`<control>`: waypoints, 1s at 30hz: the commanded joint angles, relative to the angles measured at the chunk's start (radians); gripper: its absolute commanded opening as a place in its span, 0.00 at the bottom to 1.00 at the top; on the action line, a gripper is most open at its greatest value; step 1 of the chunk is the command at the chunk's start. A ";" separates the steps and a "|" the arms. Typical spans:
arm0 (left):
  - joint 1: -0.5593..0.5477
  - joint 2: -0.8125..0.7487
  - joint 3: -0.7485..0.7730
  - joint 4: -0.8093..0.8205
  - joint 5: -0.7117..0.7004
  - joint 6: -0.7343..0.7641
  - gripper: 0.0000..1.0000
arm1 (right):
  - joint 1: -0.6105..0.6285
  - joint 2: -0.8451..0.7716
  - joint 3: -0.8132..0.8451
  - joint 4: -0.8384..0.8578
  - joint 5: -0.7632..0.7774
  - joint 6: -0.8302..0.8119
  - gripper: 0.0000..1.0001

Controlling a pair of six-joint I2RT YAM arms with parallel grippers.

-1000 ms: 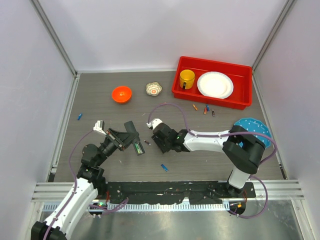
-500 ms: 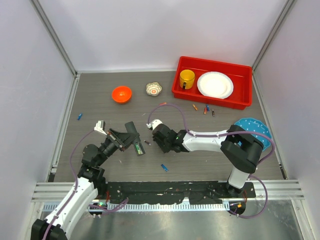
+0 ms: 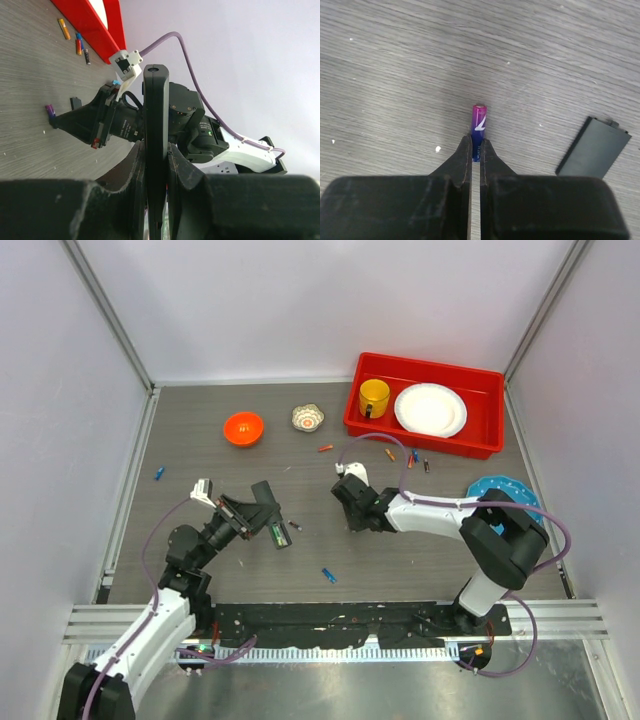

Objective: Load the batteries into the remote control

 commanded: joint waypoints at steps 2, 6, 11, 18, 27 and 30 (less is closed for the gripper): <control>0.004 0.081 -0.001 0.182 -0.008 0.015 0.00 | 0.004 -0.014 0.000 -0.088 0.068 0.083 0.01; 0.004 0.111 0.016 0.189 0.000 0.025 0.00 | 0.004 0.009 0.001 -0.097 0.065 0.093 0.07; 0.005 0.120 0.039 0.168 0.009 0.042 0.00 | 0.004 0.017 0.014 -0.111 0.079 0.093 0.24; 0.004 0.122 0.038 0.162 0.011 0.046 0.00 | 0.004 0.023 0.031 -0.137 0.088 0.088 0.31; 0.004 0.134 0.042 0.160 0.012 0.052 0.00 | 0.006 0.031 0.028 -0.154 0.068 0.082 0.24; 0.004 0.152 0.045 0.176 0.014 0.051 0.00 | 0.004 0.035 0.028 -0.151 0.057 0.079 0.13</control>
